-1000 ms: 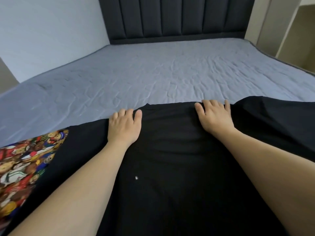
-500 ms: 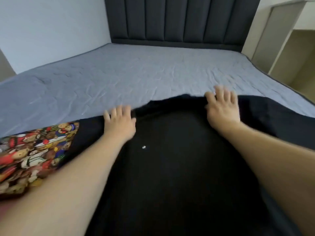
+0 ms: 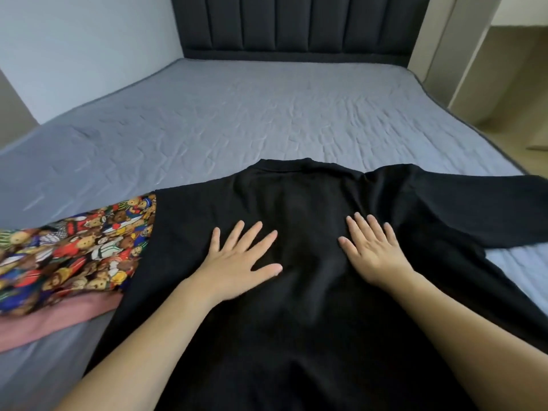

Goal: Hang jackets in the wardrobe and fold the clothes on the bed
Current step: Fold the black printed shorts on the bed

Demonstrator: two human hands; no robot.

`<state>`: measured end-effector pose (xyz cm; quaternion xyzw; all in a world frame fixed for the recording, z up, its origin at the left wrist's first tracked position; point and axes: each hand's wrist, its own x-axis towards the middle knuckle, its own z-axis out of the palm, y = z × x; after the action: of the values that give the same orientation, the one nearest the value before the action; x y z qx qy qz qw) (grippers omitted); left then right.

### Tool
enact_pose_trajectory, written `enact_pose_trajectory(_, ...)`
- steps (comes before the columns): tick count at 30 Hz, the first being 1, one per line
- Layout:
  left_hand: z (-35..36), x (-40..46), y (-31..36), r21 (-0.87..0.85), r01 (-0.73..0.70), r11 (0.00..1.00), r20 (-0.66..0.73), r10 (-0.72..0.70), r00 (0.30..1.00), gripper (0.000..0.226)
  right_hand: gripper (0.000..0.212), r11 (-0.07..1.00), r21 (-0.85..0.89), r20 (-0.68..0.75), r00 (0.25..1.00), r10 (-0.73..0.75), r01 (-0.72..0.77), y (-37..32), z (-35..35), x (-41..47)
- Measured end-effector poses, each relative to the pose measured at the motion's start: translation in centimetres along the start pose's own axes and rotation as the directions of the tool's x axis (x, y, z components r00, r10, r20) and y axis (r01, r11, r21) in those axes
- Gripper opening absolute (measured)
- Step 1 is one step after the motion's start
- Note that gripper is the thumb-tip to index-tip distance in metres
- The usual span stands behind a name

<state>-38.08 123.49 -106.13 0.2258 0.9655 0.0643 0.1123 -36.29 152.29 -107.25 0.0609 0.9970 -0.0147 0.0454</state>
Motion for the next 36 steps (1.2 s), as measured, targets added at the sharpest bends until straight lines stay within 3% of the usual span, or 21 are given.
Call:
enact_pose_trajectory(4, 2.2, -9.2, 4.7, 0.126, -0.237, 0.963, 0.131, 0.221, 0.966, 0.070, 0.083, 0.998, 0.060, 0.076, 0.997, -0.019, 0.014, -0.1, 0.4, -8.1)
enact_pose_trajectory(7, 3.4, -14.9, 6.7, 0.128, -0.243, 0.962, 0.174, 0.219, 0.960, 0.079, 0.121, 0.998, -0.015, 0.105, 0.993, -0.063, 0.065, 0.8, 0.1, -14.1)
enact_pose_trajectory(10, 1.8, -17.9, 9.2, -0.009, -0.115, 0.993, 0.271, 0.113, 0.956, 0.054, 0.078, 1.000, 0.012, 0.100, 0.995, -0.007, 0.006, 1.7, -0.1, -18.9)
enact_pose_trajectory(13, -0.3, -21.4, 13.2, -0.151, -0.138, 0.979, 0.044, 0.146, 0.988, 0.051, 0.074, 0.983, 0.000, -0.002, 0.983, 0.186, -0.186, 4.2, -1.3, -22.5)
enact_pose_trajectory(15, -0.8, -24.8, 16.6, 0.026, -0.293, 0.956, -0.067, 0.294, 0.954, 0.071, 0.083, 0.905, 0.062, -0.012, 0.907, 0.422, -0.420, 7.1, -2.4, -24.8)
enact_pose_trajectory(17, -0.1, -27.7, 19.4, 0.297, -0.388, 0.872, 0.041, 0.394, 0.918, 0.089, 0.093, 0.799, 0.132, 0.044, 0.809, 0.586, -0.586, 10.3, -3.1, -26.8)
enact_pose_trajectory(18, 0.7, -28.5, 20.3, 0.387, -0.395, 0.833, 0.142, 0.370, 0.918, 0.089, 0.092, 0.771, 0.177, 0.070, 0.789, 0.611, -0.612, 11.5, -3.1, -27.7)
enact_pose_trajectory(20, 1.4, -29.3, 21.3, 0.405, -0.372, 0.835, 0.280, 0.274, 0.920, 0.072, 0.076, 0.771, 0.263, 0.082, 0.809, 0.582, -0.580, 13.5, -3.1, -28.9)
enact_pose_trajectory(22, 0.7, -29.0, 21.9, 0.310, -0.406, 0.860, 0.394, 0.272, 0.878, 0.043, 0.054, 0.803, 0.266, 0.076, 0.842, 0.534, -0.533, 14.9, -3.6, -29.6)
enact_pose_trajectory(24, -1.0, -28.6, 22.3, 0.134, -0.444, 0.886, 0.505, 0.325, 0.800, 0.023, 0.038, 0.854, 0.160, 0.017, 0.867, 0.499, -0.495, 15.7, -4.4, -29.9)
enact_pose_trajectory(26, -2.8, -28.6, 22.5, 0.033, -0.430, 0.902, 0.604, 0.325, 0.728, 0.018, 0.024, 0.876, 0.009, -0.046, 0.875, 0.481, -0.481, 15.5, -4.7, -29.9)
enact_pose_trajectory(28, -3.5, -29.4, 22.8, 0.093, -0.473, 0.876, 0.680, 0.291, 0.673, 0.013, 0.031, 0.878, -0.131, -0.057, 0.887, 0.457, -0.461, 13.7, -4.5, -29.5)
enact_pose_trajectory(31, -2.6, -30.7, 23.2, 0.153, -0.569, 0.808, 0.568, 0.400, 0.720, 0.017, 0.053, 0.932, -0.209, -0.146, 0.951, 0.271, -0.297, 10.3, -4.6, -27.8)
enact_pose_trajectory(32, -2.3, -30.9, 23.1, 0.133, -0.575, 0.807, 0.555, 0.420, 0.718, 0.015, 0.060, 0.965, -0.162, -0.165, 0.970, 0.177, -0.204, 9.3, -4.9, -27.2)
enact_pose_trajectory(34, -2.1, -31.0, 22.8, 0.113, -0.586, 0.802, 0.656, 0.382, 0.650, 0.019, 0.064, 0.996, 0.008, -0.102, 0.991, 0.085, -0.085, 7.5, -5.3, -26.7)
enact_pose_trajectory(36, -1.9, -31.2, 22.9, 0.156, -0.577, 0.801, 0.708, 0.316, 0.631, 0.030, 0.064, 0.986, 0.136, 0.038, 0.995, 0.091, -0.095, 6.9, -4.2, -27.1)
